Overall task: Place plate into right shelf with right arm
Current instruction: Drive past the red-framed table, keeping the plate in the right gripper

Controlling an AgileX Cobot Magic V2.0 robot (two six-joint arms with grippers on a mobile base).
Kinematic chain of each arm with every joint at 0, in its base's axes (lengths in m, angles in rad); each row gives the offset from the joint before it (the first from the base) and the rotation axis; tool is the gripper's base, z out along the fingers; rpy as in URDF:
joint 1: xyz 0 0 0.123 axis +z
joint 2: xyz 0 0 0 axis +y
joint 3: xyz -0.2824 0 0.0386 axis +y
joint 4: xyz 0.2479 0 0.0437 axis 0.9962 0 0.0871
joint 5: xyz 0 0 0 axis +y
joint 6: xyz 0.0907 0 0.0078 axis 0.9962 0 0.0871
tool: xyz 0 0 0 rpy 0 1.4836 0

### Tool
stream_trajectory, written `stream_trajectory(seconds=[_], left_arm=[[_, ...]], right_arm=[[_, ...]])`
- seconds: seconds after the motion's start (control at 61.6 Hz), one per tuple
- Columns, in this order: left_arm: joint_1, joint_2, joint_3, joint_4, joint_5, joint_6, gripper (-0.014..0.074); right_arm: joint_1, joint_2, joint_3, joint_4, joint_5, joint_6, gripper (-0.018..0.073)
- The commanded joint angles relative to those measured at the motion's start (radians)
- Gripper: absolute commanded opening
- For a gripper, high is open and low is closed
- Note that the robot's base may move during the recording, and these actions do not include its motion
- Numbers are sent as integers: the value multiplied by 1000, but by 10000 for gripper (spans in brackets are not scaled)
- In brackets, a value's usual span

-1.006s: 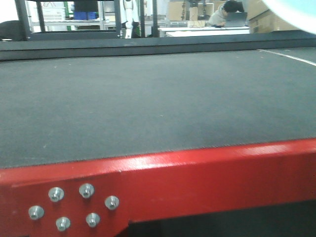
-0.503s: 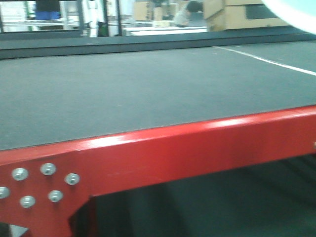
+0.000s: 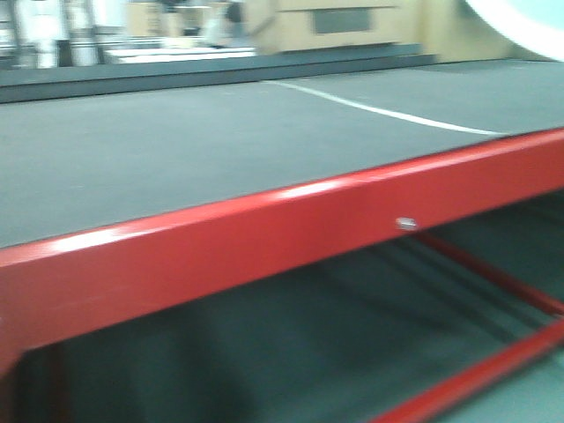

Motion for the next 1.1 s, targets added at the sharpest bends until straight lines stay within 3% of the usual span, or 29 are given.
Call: stream_trajectory(seconds=[0.0,1.088], left_arm=[[-2,-10,10,-8,-90,-7,-128],[-2,-10,10,-8,-90,-7,-128]], right_arm=[[-8,8,-29,8,-105,-3,54],[-8,8,-29,8,-105,-3,54]])
